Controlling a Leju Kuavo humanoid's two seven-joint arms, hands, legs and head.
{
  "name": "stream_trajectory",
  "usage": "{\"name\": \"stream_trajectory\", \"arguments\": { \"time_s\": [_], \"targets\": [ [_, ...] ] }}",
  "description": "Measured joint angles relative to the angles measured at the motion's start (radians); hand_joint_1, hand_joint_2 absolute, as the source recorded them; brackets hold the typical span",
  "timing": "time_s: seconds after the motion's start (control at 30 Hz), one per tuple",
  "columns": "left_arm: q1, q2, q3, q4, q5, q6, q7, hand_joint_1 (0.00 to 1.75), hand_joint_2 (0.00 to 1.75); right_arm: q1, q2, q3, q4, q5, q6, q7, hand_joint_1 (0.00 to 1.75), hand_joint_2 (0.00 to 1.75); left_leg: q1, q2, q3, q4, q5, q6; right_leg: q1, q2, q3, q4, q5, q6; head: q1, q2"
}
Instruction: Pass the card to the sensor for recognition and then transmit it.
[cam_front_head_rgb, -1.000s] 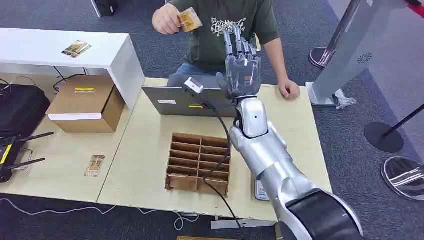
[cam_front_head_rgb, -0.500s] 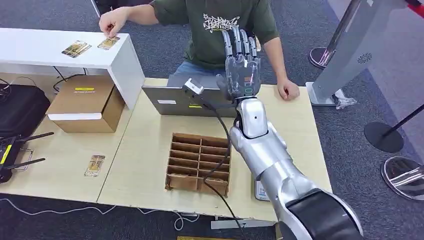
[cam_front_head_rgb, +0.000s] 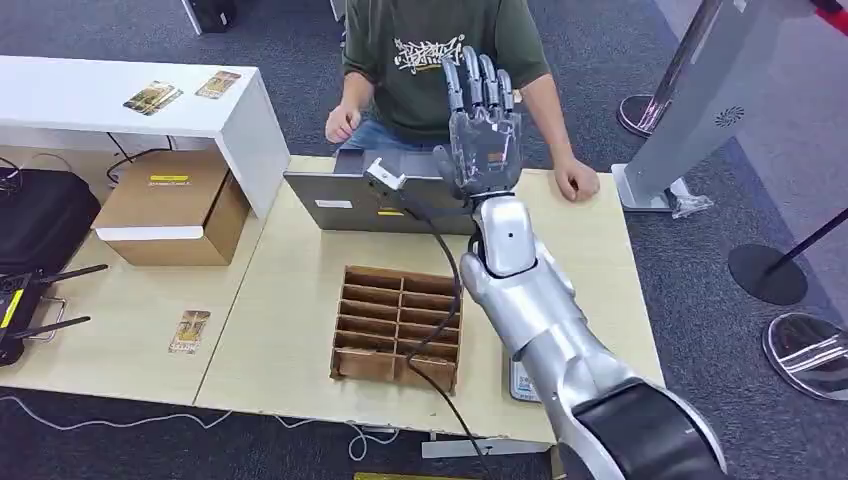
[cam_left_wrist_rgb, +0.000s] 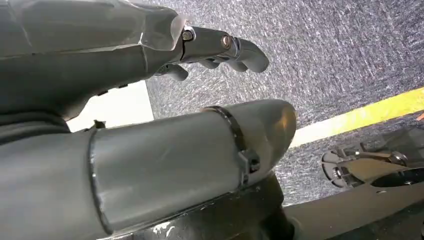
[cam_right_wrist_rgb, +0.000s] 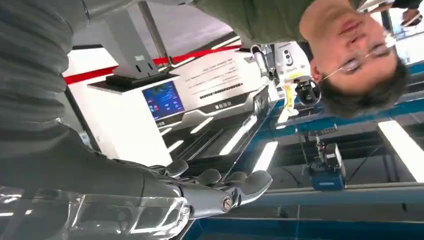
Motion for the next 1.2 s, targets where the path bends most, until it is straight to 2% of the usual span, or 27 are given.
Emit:
{"name": "stream_trajectory", "arguments": {
  "time_s": [0.63,1.2],
  "targets": [
    [0.023,0.005,0.000,0.000,-0.012,0.032,-0.007,0.00,0.00,0.112,-0.053,0.013,-0.248,0.001,0.032,-0.021,0.00,1.75,0.000,0.000,-0.001,0.000,0.000,0.000,0.000,0.000,0.000,0.000,0.000,0.000,0.000,0.000],
    [0.043,0.016,0.001,0.000,-0.020,0.047,-0.012,0.00,0.00,0.306,-0.170,0.033,-0.472,-0.048,0.006,-0.019,0.00,1.75,0.000,0.000,-0.001,0.000,0.000,0.000,0.000,0.000,-0.001,0.000,0.000,0.000,0.000,0.000]
  ]
}}
